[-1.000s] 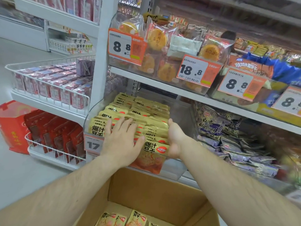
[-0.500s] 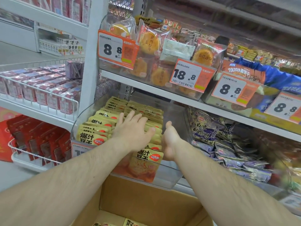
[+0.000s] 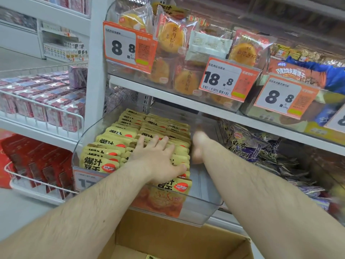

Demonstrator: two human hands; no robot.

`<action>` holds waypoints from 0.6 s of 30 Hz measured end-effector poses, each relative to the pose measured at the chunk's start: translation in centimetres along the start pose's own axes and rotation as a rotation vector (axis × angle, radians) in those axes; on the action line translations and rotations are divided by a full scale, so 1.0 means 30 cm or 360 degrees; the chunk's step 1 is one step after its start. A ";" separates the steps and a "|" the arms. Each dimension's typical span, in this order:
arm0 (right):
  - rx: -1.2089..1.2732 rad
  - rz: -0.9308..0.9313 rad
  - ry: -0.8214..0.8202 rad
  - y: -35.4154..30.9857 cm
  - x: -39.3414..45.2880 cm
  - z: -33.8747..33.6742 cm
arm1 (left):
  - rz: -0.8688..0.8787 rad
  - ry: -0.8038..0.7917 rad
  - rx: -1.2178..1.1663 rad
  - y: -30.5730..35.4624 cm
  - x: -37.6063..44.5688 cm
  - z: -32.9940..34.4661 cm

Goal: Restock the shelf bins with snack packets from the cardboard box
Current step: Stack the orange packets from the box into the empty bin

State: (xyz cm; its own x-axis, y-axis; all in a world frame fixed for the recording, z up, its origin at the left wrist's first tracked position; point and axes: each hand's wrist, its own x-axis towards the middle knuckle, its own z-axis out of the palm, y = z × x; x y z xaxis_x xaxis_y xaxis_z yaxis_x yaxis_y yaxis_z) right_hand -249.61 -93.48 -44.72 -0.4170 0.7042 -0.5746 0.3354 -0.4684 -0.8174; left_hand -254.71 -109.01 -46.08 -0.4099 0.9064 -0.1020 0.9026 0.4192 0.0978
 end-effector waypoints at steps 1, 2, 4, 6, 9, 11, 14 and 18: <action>0.0003 0.0028 -0.0113 -0.009 -0.001 0.011 | 0.0004 -0.0004 -0.0005 -0.001 0.000 0.000; -0.0016 0.0062 -0.0149 -0.019 0.011 0.020 | 0.0009 -0.0004 -0.0013 -0.002 -0.001 0.000; -0.0074 0.0100 -0.0123 -0.035 0.034 0.018 | 0.0024 0.0005 -0.0032 -0.007 -0.002 0.000; 0.0010 -0.0017 0.0019 -0.052 0.074 0.013 | 0.0030 0.0021 -0.0048 -0.011 -0.001 0.001; 0.0157 -0.0147 0.0089 -0.058 0.118 0.019 | 0.0038 0.0028 -0.0047 -0.010 -0.002 0.005; 0.0147 -0.0124 -0.0008 -0.058 0.113 0.028 | 0.0033 0.0025 -0.0057 -0.010 0.000 0.007; 0.0025 -0.0167 -0.0091 -0.048 0.089 0.029 | 0.0006 0.0006 -0.0089 -0.009 0.004 0.005; -0.0060 0.0046 0.0025 -0.014 0.060 0.015 | -0.0013 -0.0009 -0.0114 -0.006 0.004 0.000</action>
State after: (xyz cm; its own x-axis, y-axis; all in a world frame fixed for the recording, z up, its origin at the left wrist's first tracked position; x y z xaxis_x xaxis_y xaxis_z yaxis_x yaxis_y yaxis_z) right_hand -250.88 -92.26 -45.43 -0.3936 0.6992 -0.5969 0.3788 -0.4682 -0.7983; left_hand -254.93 -108.99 -46.12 -0.4162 0.9028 -0.1084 0.8876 0.4292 0.1674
